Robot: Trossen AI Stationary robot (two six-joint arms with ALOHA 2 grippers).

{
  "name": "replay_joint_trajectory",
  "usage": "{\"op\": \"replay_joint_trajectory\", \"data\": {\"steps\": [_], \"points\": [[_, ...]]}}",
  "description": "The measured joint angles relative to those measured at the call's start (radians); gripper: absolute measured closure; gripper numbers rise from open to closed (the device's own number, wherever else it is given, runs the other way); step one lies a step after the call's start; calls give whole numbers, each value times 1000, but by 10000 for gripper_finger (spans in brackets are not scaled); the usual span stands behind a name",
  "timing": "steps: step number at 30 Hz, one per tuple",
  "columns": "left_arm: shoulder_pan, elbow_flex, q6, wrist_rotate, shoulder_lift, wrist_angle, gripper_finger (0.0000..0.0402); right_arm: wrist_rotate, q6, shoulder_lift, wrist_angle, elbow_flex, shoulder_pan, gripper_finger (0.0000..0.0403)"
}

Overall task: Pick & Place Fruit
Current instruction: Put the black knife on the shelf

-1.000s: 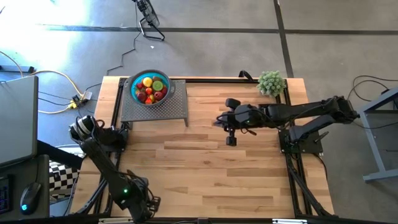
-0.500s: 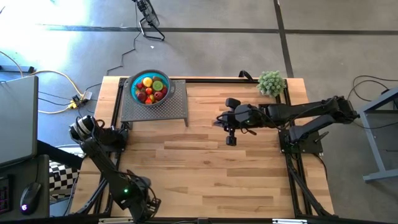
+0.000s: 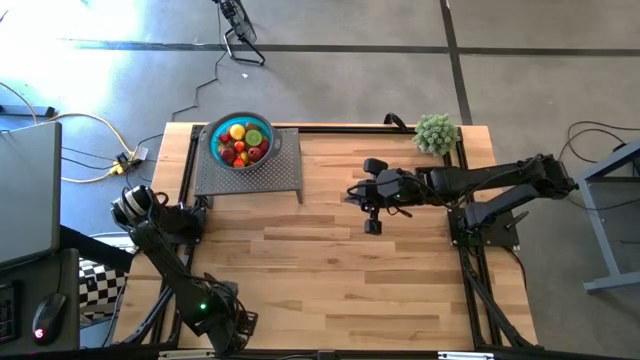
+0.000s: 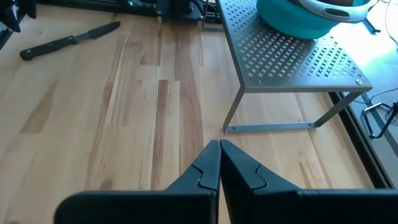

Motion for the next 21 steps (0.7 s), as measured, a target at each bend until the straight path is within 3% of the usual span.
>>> {"op": "replay_joint_trajectory", "data": {"steps": [7,14,21], "points": [[0,0,0,-72,4,12,135,0,1,0,-4,0,0,401],[0,0,-61,0,80,25,128,0,-3,0,-4,0,0,401],[1,4,-78,-4,155,88,128,0,-4,0,-3,0,0,401]]}}
